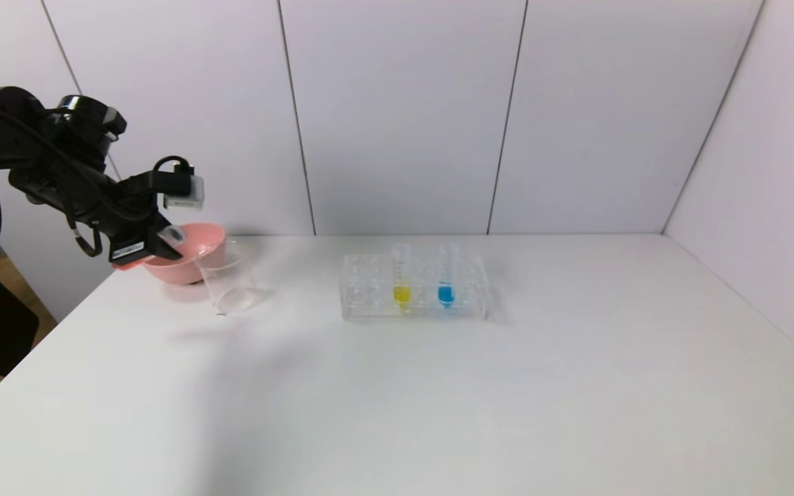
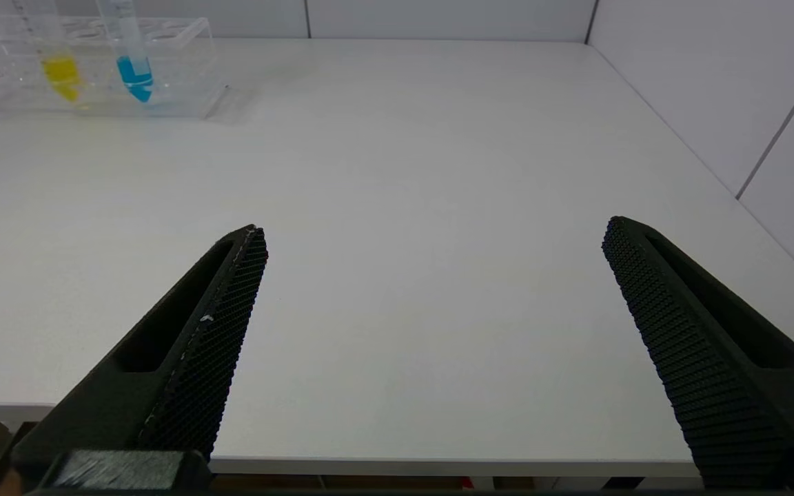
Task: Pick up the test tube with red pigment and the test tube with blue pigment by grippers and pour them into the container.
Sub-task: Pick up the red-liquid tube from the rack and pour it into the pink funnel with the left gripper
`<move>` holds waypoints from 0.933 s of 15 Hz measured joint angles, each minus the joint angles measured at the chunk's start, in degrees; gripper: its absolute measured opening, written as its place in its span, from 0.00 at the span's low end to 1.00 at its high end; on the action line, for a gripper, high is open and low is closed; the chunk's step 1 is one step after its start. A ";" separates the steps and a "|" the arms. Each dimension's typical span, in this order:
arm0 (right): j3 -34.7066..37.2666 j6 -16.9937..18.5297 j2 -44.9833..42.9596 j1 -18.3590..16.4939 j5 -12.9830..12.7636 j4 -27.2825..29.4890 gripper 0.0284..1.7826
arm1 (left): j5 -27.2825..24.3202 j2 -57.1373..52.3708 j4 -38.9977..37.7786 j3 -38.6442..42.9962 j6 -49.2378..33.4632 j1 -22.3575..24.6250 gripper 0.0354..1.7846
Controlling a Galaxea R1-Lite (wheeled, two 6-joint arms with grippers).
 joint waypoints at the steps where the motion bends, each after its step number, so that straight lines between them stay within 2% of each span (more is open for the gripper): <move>1: 0.00 0.00 0.00 0.00 0.00 -0.02 1.00 | 0.22 0.20 -0.13 0.00 -0.41 -0.28 0.25; 14: 0.00 0.00 0.00 -0.02 0.00 -0.02 1.00 | 4.51 1.46 -2.46 -0.52 -1.46 -1.79 0.25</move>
